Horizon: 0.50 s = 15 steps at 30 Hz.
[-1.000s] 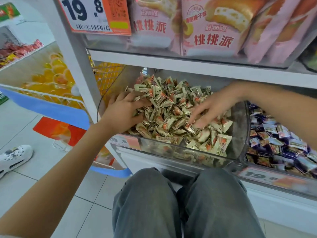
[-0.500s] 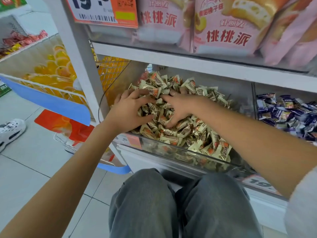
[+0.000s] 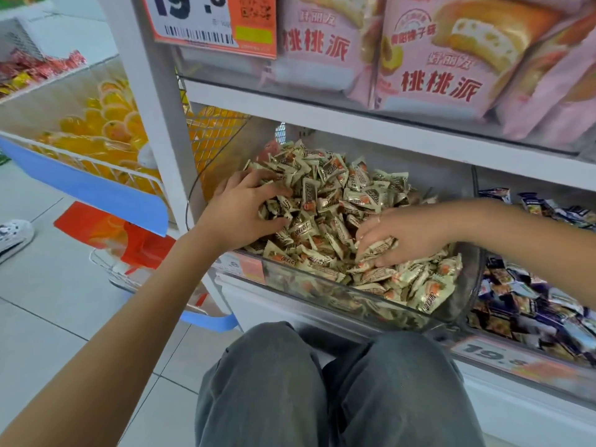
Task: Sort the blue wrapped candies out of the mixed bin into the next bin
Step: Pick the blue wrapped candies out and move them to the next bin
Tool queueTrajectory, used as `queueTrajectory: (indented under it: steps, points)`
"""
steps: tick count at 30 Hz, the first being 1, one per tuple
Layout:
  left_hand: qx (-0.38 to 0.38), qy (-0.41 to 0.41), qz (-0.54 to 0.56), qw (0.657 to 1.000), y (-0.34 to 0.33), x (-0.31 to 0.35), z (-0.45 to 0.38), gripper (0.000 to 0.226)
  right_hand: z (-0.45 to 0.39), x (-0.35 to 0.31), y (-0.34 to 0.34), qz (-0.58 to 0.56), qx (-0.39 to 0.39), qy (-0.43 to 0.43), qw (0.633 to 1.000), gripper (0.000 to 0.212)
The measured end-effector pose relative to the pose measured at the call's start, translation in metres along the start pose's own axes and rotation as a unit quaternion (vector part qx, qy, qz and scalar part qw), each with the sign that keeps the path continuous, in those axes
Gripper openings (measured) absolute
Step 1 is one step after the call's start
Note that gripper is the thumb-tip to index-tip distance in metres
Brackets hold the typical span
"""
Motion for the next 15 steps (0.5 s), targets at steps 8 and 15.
queueTrajectory:
  steps: [8, 15]
  points:
    - [0.086, -0.097, -0.032, 0.991, 0.008, 0.02, -0.013, 0.048, -0.023, 0.025, 0.032, -0.224, 0.253, -0.089, 0.937, 0.045]
    - [-0.196, -0.091, -0.132, 0.967, -0.016, 0.063, -0.103, 0.113, -0.078, 0.051, 0.039, -0.124, 0.079, -0.266, 0.953, 0.133]
Point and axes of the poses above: each hand's wrist, its own z-axis away from the middle knuckle, its own y-axis out of the back of the hand, x = y × z, the point moved 1 cm from there along -z, towards the middle knuckle
